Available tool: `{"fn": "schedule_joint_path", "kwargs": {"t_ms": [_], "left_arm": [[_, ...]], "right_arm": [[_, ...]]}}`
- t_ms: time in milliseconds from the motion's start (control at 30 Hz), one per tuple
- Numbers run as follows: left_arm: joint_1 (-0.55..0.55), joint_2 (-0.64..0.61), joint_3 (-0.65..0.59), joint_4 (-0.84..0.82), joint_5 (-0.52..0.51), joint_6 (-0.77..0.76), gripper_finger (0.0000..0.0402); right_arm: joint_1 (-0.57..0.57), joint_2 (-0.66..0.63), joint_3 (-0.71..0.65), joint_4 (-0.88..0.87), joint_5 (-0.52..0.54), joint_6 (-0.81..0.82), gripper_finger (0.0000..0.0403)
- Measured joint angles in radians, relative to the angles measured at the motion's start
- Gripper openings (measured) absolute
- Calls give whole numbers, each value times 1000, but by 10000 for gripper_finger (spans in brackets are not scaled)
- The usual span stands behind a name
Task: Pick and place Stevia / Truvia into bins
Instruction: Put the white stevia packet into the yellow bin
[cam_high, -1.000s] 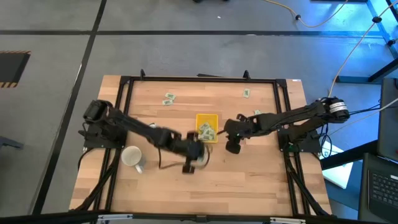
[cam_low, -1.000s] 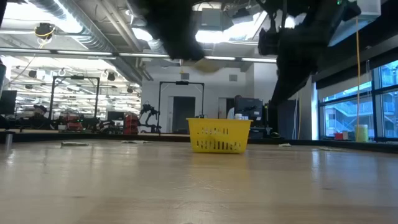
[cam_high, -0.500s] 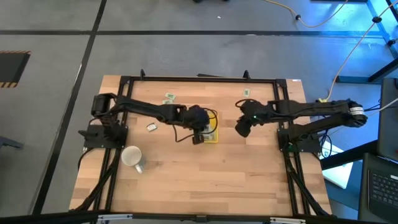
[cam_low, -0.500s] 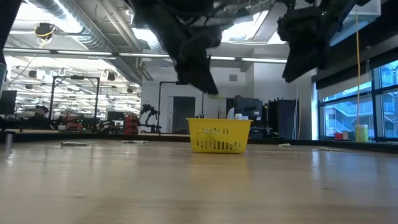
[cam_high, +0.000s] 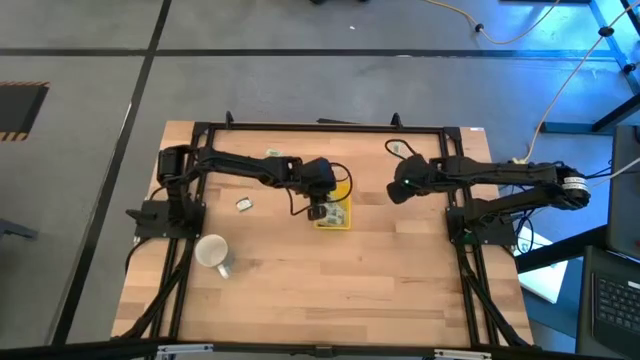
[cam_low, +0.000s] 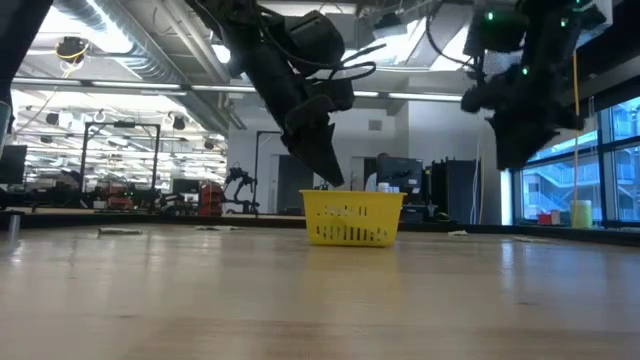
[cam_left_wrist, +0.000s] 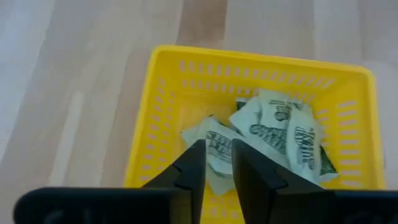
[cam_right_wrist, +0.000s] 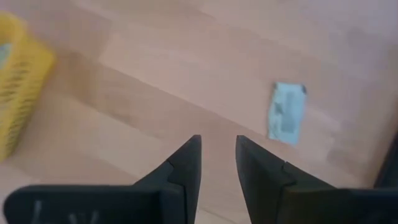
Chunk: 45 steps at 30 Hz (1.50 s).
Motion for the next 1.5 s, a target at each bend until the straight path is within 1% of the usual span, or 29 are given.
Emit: {"fn": "schedule_joint_path", "kwargs": {"t_ms": [133, 267, 367, 500, 667, 833, 967, 1167, 1300, 1500], "left_arm": [[22, -5, 0, 0, 15, 0, 85], [39, -48, 1, 10, 17, -1, 88], [51, -103, 1, 10, 16, 0, 88], [71, -181, 2, 8, 17, 0, 88], [101, -258, 2, 8, 16, 0, 88], [118, -294, 2, 6, 16, 0, 88], [126, -295, 2, -8, 16, 1, 88], [131, -294, 2, -28, 14, 10, 88], [131, -294, 2, -45, 12, 10, 88], [134, -301, 2, -105, 7, 0, 80]], "right_arm": [[-36, 0, -61, 2, -1, 34, 103], [-71, 0, -127, 29, -1, 34, 103], [-98, 0, -184, 100, 0, 26, 103], [-136, 0, -259, 211, -1, -24, 103], [-182, 0, -330, 308, 0, -56, 103], [-220, 0, -367, 360, 0, -129, 103], [-241, 10, -385, 377, -2, -132, 103], [-248, 72, -380, 381, -19, -132, 102], [-248, 99, -378, 383, -16, -132, 81], [-248, 100, -370, 379, -23, -170, 20]]}}
